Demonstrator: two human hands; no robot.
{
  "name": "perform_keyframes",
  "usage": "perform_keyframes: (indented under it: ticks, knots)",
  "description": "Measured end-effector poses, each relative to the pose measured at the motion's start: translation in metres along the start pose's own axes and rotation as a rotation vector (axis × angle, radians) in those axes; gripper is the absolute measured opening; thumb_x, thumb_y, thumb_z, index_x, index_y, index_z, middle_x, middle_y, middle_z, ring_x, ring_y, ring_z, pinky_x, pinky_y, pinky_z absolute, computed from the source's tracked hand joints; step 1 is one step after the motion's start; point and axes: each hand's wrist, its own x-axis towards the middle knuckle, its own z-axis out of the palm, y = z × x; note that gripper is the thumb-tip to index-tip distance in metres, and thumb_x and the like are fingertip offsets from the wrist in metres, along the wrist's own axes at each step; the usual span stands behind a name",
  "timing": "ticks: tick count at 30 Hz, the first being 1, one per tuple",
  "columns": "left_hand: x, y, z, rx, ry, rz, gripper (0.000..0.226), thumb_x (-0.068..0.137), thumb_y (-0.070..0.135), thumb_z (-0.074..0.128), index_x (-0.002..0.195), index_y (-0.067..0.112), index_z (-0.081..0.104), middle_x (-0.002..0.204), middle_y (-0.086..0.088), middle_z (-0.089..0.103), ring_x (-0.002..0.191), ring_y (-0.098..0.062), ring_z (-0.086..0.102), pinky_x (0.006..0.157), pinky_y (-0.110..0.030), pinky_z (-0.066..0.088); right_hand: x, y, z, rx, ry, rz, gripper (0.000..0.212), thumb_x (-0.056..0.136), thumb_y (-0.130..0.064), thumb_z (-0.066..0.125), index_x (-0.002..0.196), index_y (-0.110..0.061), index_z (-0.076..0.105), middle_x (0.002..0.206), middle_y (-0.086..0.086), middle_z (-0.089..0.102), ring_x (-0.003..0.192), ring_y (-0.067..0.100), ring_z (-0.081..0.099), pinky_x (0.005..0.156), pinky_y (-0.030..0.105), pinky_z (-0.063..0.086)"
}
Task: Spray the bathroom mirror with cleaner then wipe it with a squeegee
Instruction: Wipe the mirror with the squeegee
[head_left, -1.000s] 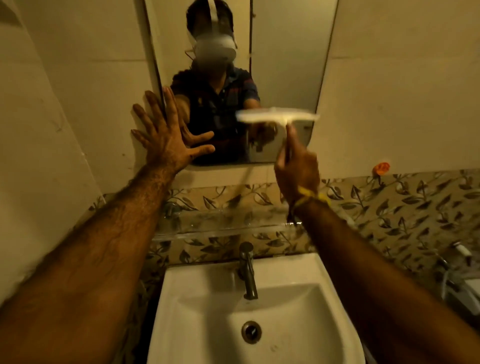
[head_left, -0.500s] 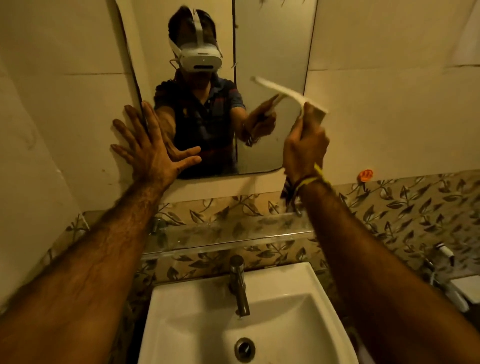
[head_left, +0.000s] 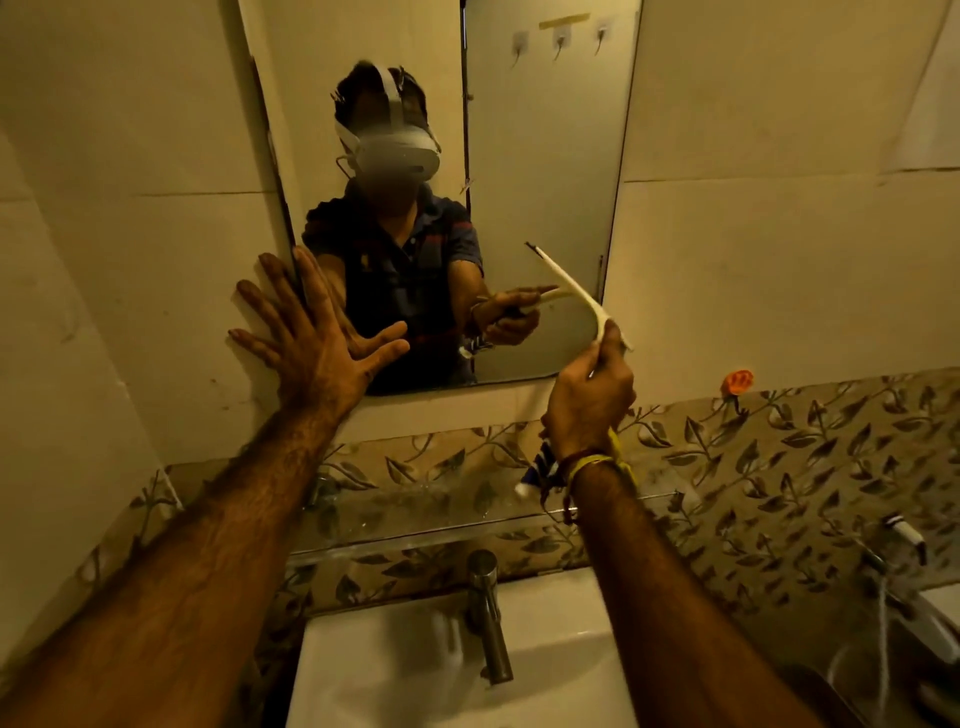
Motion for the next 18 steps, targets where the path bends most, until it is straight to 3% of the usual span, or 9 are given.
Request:
perform_keyframes:
  ticks: [3,5,10,11,14,16,18]
  knots:
    - [0.0,-0.001,-0.003,-0.012,-0.012,0.007,0.136,0.061,0.099,0.029,0.16,0.013,-0.007,0.166,-0.025,-0.008,0.149,-0.054,-0.008,0.106,-0.081,-0.002,-0.017,-0.006,0.01,0.062,0.052,0.094,0.039,0.1,-0.015,0.045,0.137,-0.014,0.055,0.095,0.004,0.069,0.069,0.003,0.059,0.062,0.0,0.037]
    - [0.0,-0.003,-0.005,-0.031,-0.02,0.023,0.13,0.066,0.098,0.025,0.159,0.015,-0.011,0.166,-0.023,-0.012,0.149,-0.052,-0.011,0.107,-0.081,-0.003,-0.03,-0.01,0.019,0.098,0.102,0.152,0.038,0.1,-0.014,0.044,0.136,-0.01,0.056,0.109,0.014,0.071,0.09,0.023,0.067,0.068,0.004,0.034]
    - [-0.004,-0.011,-0.007,-0.132,-0.004,0.071,0.103,0.089,0.079,0.02,0.157,0.012,-0.019,0.166,-0.015,-0.019,0.15,-0.043,-0.021,0.112,-0.077,-0.008,-0.067,-0.015,0.044,0.251,0.168,0.331,0.038,0.101,-0.009,0.042,0.137,-0.005,0.053,0.124,0.018,0.065,0.111,0.028,0.063,0.07,-0.01,0.031]
    - [-0.005,-0.012,-0.008,-0.152,-0.003,0.076,0.1,0.092,0.075,0.019,0.156,0.01,-0.02,0.166,-0.015,-0.02,0.151,-0.041,-0.022,0.113,-0.076,-0.008,-0.074,-0.016,0.049,0.271,0.175,0.371,0.039,0.101,-0.01,0.042,0.138,-0.006,0.053,0.126,0.017,0.064,0.113,0.027,0.062,0.075,-0.006,0.034]
    - [-0.006,-0.017,-0.013,-0.181,-0.032,0.115,0.091,0.097,0.066,0.019,0.156,0.01,-0.021,0.166,-0.012,-0.022,0.15,-0.037,-0.026,0.114,-0.073,-0.01,-0.093,-0.028,0.062,0.292,0.163,0.459,0.04,0.101,-0.013,0.042,0.14,-0.01,0.051,0.127,0.016,0.064,0.111,0.029,0.064,0.092,0.022,0.049]
    - [-0.006,-0.021,-0.019,-0.195,-0.072,0.119,0.089,0.096,0.067,0.015,0.156,0.013,-0.022,0.166,-0.009,-0.025,0.15,-0.035,-0.028,0.115,-0.071,-0.011,-0.11,-0.036,0.069,0.322,0.131,0.517,0.04,0.101,-0.014,0.041,0.141,-0.013,0.05,0.126,0.016,0.064,0.107,0.03,0.066,0.09,0.04,0.057]
    - [-0.006,-0.023,-0.026,-0.206,-0.123,0.117,0.09,0.092,0.07,0.01,0.156,0.017,-0.024,0.165,-0.006,-0.027,0.149,-0.033,-0.031,0.116,-0.069,-0.012,-0.124,-0.047,0.076,0.371,0.106,0.56,0.04,0.101,-0.016,0.041,0.141,-0.015,0.049,0.127,0.016,0.063,0.105,0.031,0.067,0.084,0.047,0.058]
